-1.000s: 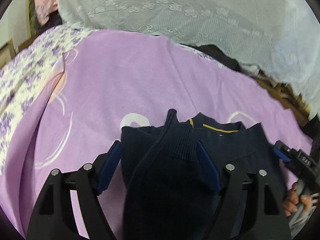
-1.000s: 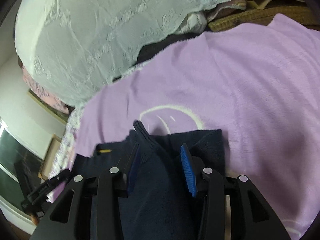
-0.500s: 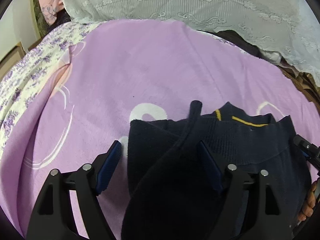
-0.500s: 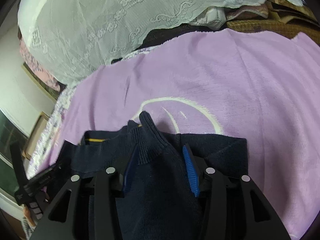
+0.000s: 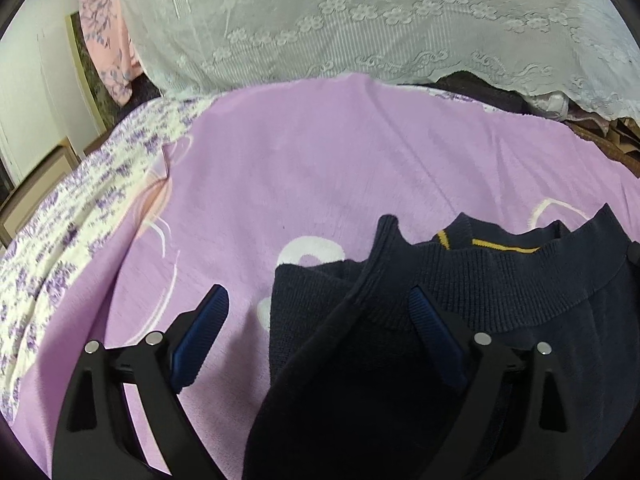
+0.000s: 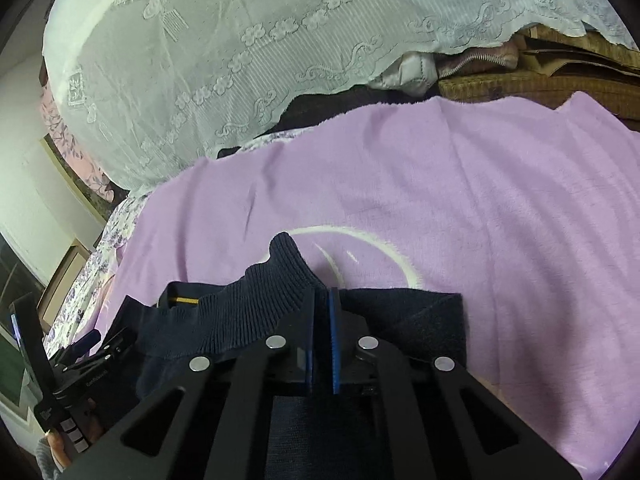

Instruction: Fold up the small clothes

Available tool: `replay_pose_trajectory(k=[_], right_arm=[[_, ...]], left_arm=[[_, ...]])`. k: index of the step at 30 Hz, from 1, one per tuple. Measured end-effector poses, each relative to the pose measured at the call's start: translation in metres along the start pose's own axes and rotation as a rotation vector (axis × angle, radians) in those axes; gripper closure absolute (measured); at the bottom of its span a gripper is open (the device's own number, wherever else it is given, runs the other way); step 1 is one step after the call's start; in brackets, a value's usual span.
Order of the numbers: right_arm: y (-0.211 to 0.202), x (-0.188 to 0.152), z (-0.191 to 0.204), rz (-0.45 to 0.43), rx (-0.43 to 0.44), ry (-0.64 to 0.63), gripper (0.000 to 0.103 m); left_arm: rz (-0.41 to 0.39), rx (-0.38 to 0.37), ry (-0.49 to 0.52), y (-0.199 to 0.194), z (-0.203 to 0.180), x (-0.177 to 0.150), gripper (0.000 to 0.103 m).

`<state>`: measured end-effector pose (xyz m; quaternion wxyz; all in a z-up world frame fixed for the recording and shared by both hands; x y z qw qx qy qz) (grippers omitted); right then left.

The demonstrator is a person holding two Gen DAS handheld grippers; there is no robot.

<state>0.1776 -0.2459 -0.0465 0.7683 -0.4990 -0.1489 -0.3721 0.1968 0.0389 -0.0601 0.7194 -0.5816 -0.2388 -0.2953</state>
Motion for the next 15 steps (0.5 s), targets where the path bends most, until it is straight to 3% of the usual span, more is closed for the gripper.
replay_pose_trajectory(k=[4, 6, 10, 15], right_arm=[[0.013, -0.001, -0.013, 0.043, -0.034, 0.035, 0.097], [0.022, -0.004, -0.018, 0.065, -0.048, 0.05, 0.097], [0.024, -0.007, -0.02, 0.067, -0.057, 0.047, 0.097], [0.023, -0.008, -0.026, 0.08, -0.029, 0.079, 0.096]], left_arm=[[-0.019, 0.015, 0.017, -0.003, -0.003, 0.002, 0.014], [0.019, 0.015, 0.019, 0.005, -0.004, 0.002, 0.014], [0.089, -0.029, -0.047, 0.02, 0.009, 0.004, 0.006], [0.126, -0.068, -0.126, 0.02, 0.023, 0.002, 0.008]])
Point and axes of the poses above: each gripper's, at about its wrist camera, not at the fingertips, and y roughly the way its jaws point, z to its left, x to its top, the point moved 1 cm from there along y, roughly the way its jaws point, and after that the axes turned 6 degrees about y, right-handed, at the moved point
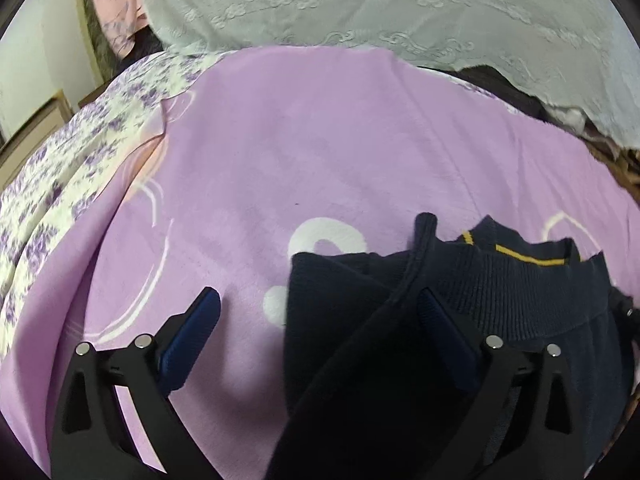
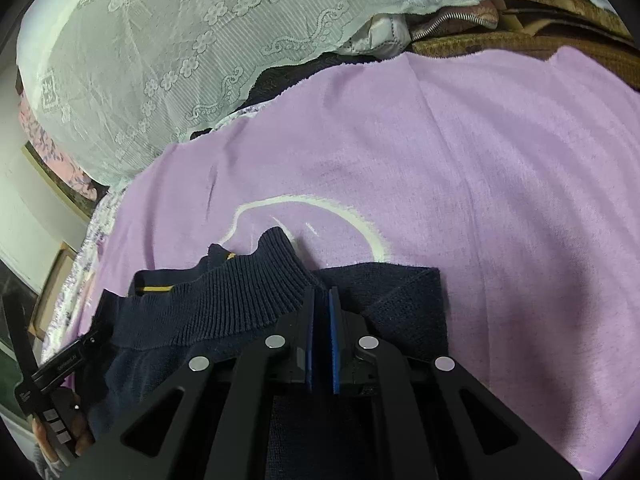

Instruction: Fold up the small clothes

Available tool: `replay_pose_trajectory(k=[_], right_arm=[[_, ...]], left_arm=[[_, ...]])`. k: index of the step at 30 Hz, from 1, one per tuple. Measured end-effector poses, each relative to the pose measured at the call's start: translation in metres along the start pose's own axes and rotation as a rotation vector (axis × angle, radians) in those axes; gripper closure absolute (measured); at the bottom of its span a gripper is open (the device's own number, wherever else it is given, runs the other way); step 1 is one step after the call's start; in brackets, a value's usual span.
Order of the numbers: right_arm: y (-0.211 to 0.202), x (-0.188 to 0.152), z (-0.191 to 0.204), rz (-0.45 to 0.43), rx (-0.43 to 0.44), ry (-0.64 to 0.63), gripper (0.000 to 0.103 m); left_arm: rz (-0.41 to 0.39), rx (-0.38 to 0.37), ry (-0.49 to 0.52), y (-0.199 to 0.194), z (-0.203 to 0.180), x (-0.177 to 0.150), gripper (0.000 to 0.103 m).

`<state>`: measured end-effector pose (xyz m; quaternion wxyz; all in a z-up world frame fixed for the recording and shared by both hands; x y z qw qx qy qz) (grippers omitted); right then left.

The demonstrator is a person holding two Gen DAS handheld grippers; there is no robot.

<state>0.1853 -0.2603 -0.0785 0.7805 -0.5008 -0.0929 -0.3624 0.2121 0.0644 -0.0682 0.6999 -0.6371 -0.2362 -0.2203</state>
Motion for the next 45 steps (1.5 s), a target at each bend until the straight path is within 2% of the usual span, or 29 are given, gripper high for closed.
replay_pose_trajectory(k=[3, 7, 11, 17, 27, 35, 45], right_arm=[[-0.008, 0.001, -0.002, -0.007, 0.025, 0.029, 0.095], [-0.028, 0.004, 0.011, -0.059, 0.081, 0.018, 0.095], [-0.037, 0.0, 0.033, -0.078, 0.122, -0.04, 0.095], [-0.028, -0.008, 0.049, -0.058, 0.12, -0.101, 0.094], [0.003, -0.015, 0.028, 0.019, 0.056, -0.065, 0.094], [-0.01, -0.017, 0.034, -0.024, 0.058, -0.102, 0.091], [-0.047, -0.042, 0.07, -0.059, 0.113, -0.204, 0.091]], left_arm=[[-0.059, 0.015, 0.002, -0.022, 0.001, 0.001, 0.018], [-0.152, -0.033, 0.04, -0.055, -0.015, 0.006, 0.018], [-0.204, -0.029, 0.162, -0.061, -0.052, 0.002, 0.018], [-0.195, 0.02, 0.226, -0.037, -0.067, -0.004, 0.018], [-0.145, 0.036, 0.238, -0.018, -0.069, -0.01, 0.018], [-0.163, 0.043, 0.239, -0.023, -0.069, -0.011, 0.018], [-0.196, 0.007, 0.229, -0.049, -0.064, -0.021, 0.018]])
Point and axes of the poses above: each gripper's, at about its wrist camera, not at the fingertips, and y roughly the way its jaws point, z to its left, x to its top, the point moved 1 cm from there along y, roughly the way its jaws point, and after that the axes turned 6 degrees about y, right-handed, at the moved point
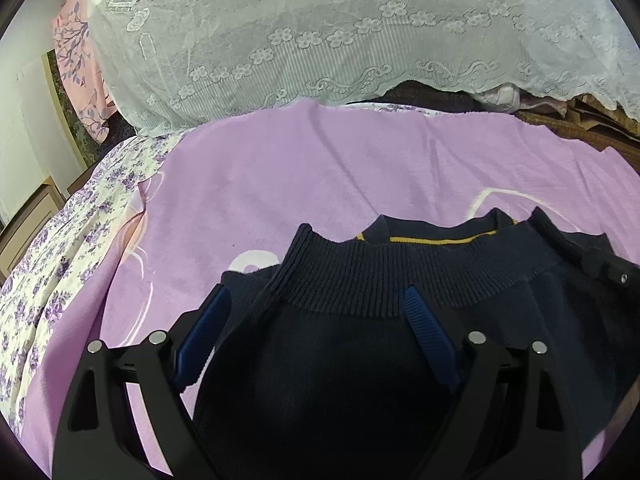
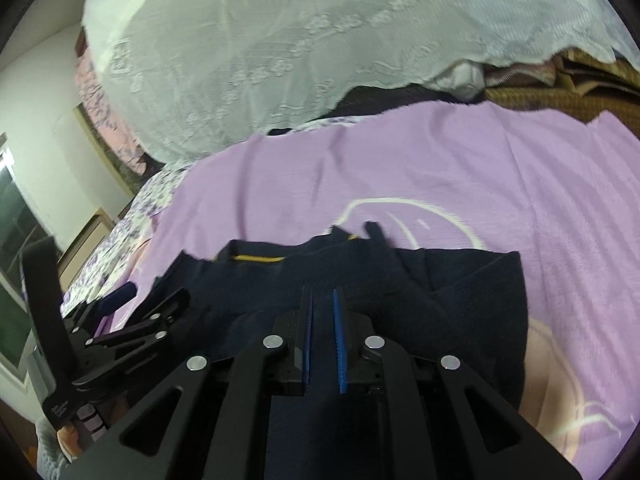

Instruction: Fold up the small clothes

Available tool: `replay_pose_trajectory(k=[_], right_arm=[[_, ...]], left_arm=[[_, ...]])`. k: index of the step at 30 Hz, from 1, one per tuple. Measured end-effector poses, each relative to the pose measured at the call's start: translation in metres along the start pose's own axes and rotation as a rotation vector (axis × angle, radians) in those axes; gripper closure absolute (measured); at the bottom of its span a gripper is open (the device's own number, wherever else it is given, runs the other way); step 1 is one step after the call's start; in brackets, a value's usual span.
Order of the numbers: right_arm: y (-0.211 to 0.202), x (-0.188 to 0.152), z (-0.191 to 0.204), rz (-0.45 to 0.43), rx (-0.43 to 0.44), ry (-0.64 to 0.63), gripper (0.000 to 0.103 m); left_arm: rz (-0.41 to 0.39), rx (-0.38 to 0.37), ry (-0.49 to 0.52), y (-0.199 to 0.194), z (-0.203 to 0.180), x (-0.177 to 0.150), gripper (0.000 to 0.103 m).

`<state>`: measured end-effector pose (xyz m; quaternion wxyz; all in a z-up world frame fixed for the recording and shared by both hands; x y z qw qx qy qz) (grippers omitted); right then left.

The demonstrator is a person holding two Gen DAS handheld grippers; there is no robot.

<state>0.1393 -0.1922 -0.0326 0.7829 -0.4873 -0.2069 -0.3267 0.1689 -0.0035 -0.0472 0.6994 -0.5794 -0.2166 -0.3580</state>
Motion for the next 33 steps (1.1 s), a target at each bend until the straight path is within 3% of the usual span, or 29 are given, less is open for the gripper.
replay_pose_trajectory(k=[8, 13, 19, 26, 30, 33], right_arm=[[-0.021, -0.034, 0.02, 0.036, 0.01, -0.061, 0.091], [-0.009, -0.067, 0.005, 0.139, -0.028, -0.043, 0.093], [-0.021, -0.073, -0.002, 0.127, 0.002, -0.018, 0.093], [-0.019, -0.029, 0.002, 0.08, 0.018, 0.006, 0.089], [0.017, 0.002, -0.006, 0.127, 0.045, 0.068, 0.089], [0.039, 0.015, -0.024, 0.126, -0.014, 0.113, 0.09]], left_arm=[[0.003, -0.05, 0.024, -0.037, -0.001, -0.029, 0.017], [0.083, -0.018, 0.097, -0.031, -0.011, -0.064, 0.014], [0.085, -0.008, 0.094, -0.037, -0.009, -0.065, 0.013], [0.042, 0.012, 0.057, -0.031, 0.005, -0.023, 0.013], [0.091, 0.045, 0.005, 0.004, 0.018, 0.0, 0.013], [0.151, 0.064, -0.038, 0.031, 0.031, 0.005, 0.013]])
Point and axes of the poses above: each gripper's, at about its wrist camera, not at the fingertips, and y roughly the way its jaws point, z to its left, x to its top, the point moved 1 cm from there along y, roughly the way its jaws point, and after that the axes turned 6 degrees about y, right-handed, at the moved point
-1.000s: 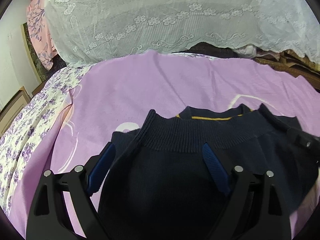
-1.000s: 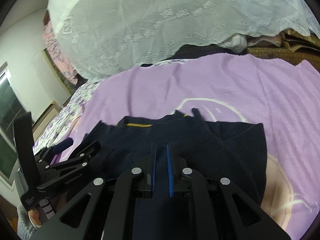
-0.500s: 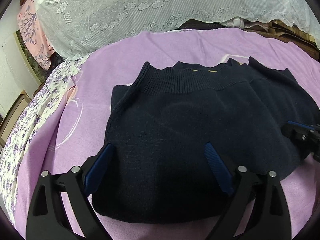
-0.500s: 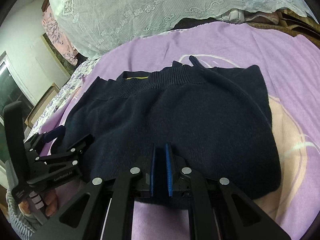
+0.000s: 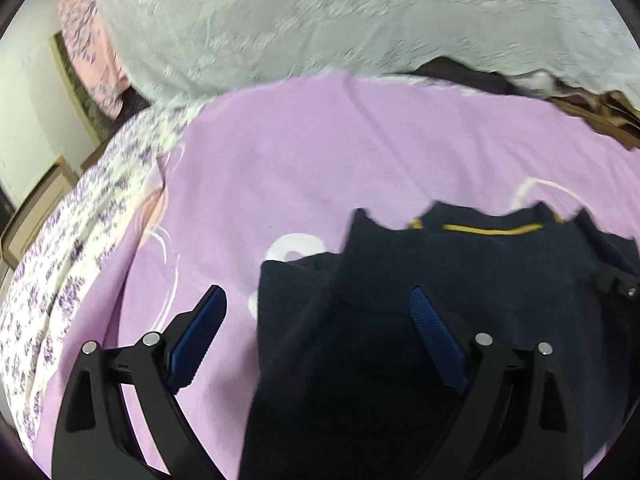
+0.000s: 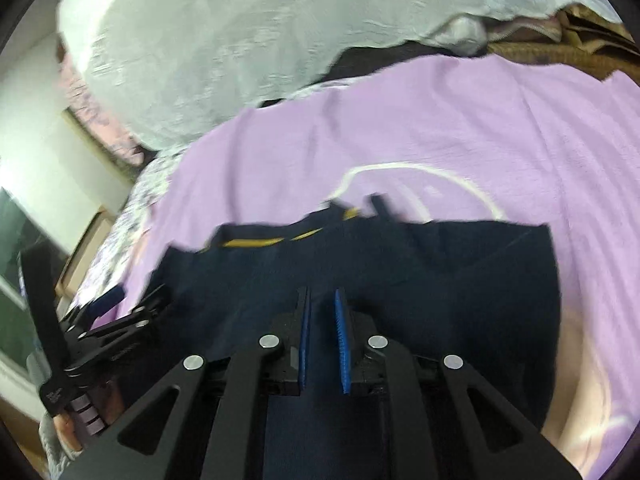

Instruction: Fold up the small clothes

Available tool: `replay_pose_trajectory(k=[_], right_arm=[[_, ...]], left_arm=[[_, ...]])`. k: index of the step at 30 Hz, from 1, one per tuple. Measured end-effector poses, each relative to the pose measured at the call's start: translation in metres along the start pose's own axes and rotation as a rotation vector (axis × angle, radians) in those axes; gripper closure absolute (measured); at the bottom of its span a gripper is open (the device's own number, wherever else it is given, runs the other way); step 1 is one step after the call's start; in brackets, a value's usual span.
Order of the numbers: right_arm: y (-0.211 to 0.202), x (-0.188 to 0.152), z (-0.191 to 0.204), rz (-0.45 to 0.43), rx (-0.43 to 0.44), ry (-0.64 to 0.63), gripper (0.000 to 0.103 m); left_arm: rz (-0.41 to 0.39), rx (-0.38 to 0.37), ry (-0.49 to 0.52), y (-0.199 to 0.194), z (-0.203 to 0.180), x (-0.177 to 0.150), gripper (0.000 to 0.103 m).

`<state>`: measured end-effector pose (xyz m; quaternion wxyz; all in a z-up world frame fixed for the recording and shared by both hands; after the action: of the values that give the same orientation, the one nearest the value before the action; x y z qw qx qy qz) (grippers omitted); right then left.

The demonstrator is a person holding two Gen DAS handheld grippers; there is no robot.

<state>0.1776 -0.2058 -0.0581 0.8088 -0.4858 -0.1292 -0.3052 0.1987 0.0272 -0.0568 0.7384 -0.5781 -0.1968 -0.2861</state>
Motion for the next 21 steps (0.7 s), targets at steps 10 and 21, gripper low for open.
replay_pose_trajectory(k=[10, 21], right_arm=[[-0.014, 0.014, -0.069, -0.07, -0.024, 0.202, 0.097], [0.024, 0.03, -0.024, 0.003, -0.023, 0.107, 0.085]], left_arm=[[0.029, -0.015, -0.122, 0.012, 0.029, -0.004, 0.004], [0.114, 0.009, -0.07, 0.052, 0.015, 0.035, 0.004]])
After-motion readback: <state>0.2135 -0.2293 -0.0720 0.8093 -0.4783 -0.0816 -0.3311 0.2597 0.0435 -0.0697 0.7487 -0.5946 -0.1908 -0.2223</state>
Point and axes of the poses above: each gripper's, at about its wrist camera, not at the fingertips, and y roughly the way its jaws point, z to its left, x to its top, the point moved 1 cm from there along y, roughly the way its jaws point, and after that the axes turned 6 degrees about y, right-handed, at the moved point
